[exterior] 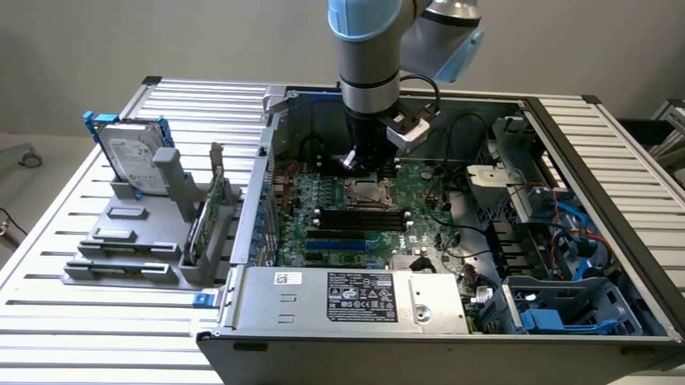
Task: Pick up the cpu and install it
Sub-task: 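Install the first cpu locking lever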
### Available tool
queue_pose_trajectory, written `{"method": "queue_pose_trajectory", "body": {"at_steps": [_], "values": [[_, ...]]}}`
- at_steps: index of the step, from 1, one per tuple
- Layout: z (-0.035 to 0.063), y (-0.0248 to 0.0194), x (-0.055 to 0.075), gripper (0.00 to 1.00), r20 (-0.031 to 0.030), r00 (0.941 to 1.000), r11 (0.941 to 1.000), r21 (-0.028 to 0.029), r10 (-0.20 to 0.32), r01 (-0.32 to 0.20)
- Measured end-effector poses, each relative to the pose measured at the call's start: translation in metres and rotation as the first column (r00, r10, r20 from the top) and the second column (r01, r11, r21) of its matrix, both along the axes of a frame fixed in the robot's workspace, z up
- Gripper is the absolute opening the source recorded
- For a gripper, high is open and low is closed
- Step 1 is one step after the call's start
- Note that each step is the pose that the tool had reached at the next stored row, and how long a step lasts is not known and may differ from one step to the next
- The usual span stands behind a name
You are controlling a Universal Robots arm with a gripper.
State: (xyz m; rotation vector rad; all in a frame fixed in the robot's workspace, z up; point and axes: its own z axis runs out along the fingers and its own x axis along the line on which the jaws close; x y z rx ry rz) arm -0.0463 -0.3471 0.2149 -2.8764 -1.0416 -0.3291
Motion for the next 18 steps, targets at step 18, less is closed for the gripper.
{"method": "queue_pose_trajectory", "body": {"at_steps": [18], "values": [[0.0287, -0.0372, -0.027, 0.11, -0.0003, 1.0, 1.0, 0.0008, 0.0, 0.0]]}}
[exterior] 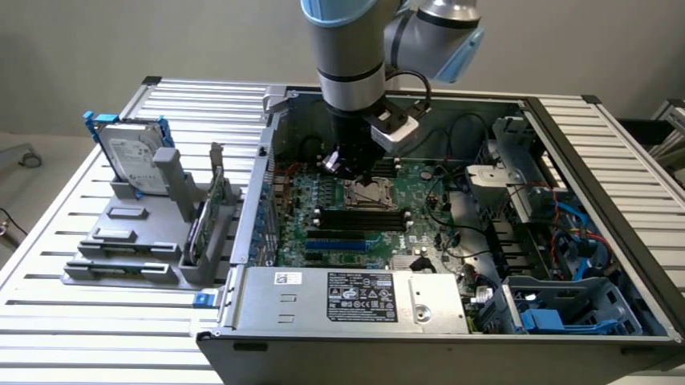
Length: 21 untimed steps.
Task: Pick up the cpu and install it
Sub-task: 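Install the first cpu locking lever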
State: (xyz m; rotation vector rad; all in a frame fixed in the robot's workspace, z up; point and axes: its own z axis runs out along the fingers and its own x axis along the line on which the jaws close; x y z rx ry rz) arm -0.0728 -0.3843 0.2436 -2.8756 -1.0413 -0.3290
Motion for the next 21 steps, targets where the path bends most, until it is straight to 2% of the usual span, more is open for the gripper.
{"method": "queue_pose_trajectory", "body": {"at_steps": [7, 9, 13, 21], "values": [[0.0028, -0.0184, 0.0, 0.11, -0.0073, 1.0, 1.0, -0.0003, -0.004, 0.004], [0.0027, -0.0221, -0.002, 0.11, -0.0087, 1.0, 1.0, -0.0002, -0.005, 0.005], [0.0027, -0.0255, -0.009, 0.11, -0.0112, 0.9999, 1.0, -0.0002, -0.005, 0.005], [0.0027, -0.0257, -0.017, 0.11, -0.0172, 0.9998, 1.0, -0.0001, -0.005, 0.005]]}}
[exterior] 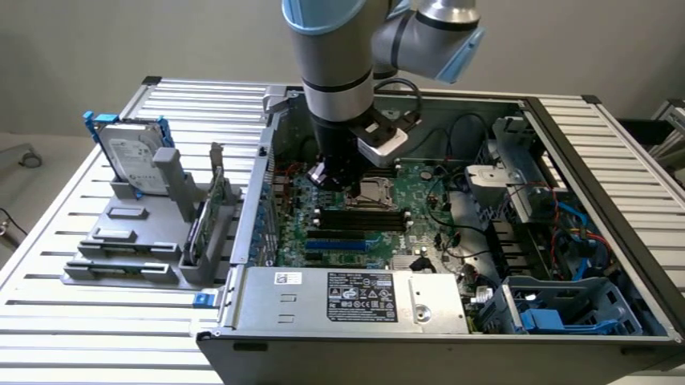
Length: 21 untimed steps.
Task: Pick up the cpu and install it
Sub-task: 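Install the first cpu locking lever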
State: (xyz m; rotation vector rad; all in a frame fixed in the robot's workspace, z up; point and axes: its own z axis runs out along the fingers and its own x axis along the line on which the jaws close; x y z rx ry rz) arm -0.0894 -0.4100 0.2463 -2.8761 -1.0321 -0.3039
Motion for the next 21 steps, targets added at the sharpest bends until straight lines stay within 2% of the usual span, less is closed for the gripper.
{"method": "queue_pose_trajectory", "body": {"at_steps": [5, 10, 21], "values": [[-0.0002, 0.0, -0.004, 0.11, -0.0033, 1.0, 1.0, 0.0, 0.0, 0.0], [-0.0016, 0.0009, -0.007, 0.11, -0.0035, 1.0, 1.0, -0.0002, 0.0, 0.0], [-0.0102, 0.0085, -0.011, 0.11, -0.0035, 1.0, 1.0, -0.0002, 0.0, 0.0]]}}
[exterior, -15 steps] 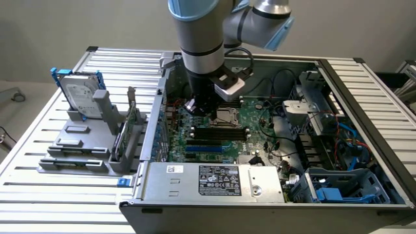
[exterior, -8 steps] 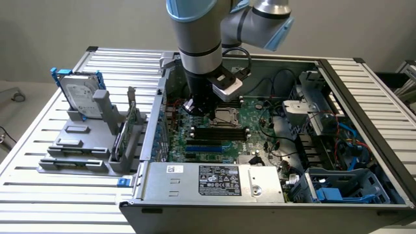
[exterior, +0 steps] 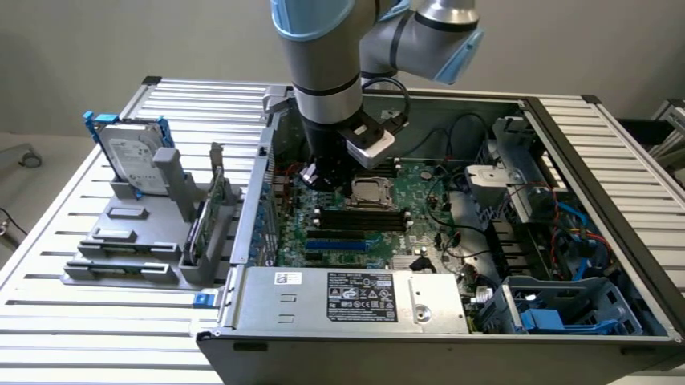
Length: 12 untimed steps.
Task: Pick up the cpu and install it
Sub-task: 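Install the first cpu locking lever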
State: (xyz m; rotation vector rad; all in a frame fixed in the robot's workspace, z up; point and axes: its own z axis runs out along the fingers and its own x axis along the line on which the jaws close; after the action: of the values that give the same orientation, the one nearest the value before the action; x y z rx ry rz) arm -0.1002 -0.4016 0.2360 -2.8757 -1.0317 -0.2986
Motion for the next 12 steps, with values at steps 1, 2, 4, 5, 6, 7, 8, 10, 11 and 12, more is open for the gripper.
{"method": "queue_pose_trajectory", "body": {"at_steps": [1, 2, 4, 5, 6, 7, 8, 10, 11, 12], "values": [[-0.0014, 0.0005, 0.0, 0.11, 0.0, 1.0, 1.0, 0.0001, 0.0, 0.0], [-0.003, 0.001, 0.0, 0.11, 0.0, 1.0, 1.0, -0.0001, 0.0, 0.0], [-0.0062, 0.0019, -0.001, 0.11, 0.0006, 1.0, 1.0, 0.0001, 0.0, 0.0], [-0.0078, 0.0024, -0.001, 0.11, 0.0009, 1.0, 1.0, 0.0002, 0.0, 0.0], [-0.009, 0.0026, -0.001, 0.11, 0.0011, 1.0, 1.0, 0.0001, 0.0, 0.0], [-0.0102, 0.0029, -0.001, 0.11, 0.0013, 1.0, 1.0, 0.0002, 0.0, 0.0], [-0.0112, 0.0029, -0.002, 0.11, 0.0014, 1.0, 1.0, 0.0003, 0.0, 0.0], [-0.0122, 0.0029, -0.002, 0.11, 0.0013, 1.0, 1.0, 0.0002, 0.0, 0.0], [-0.0127, 0.0029, -0.003, 0.11, 0.0012, 1.0, 1.0, 0.0002, 0.0, 0.0], [-0.0131, 0.0029, -0.003, 0.11, 0.0012, 1.0, 1.0, 0.0001, 0.0, 0.0]]}}
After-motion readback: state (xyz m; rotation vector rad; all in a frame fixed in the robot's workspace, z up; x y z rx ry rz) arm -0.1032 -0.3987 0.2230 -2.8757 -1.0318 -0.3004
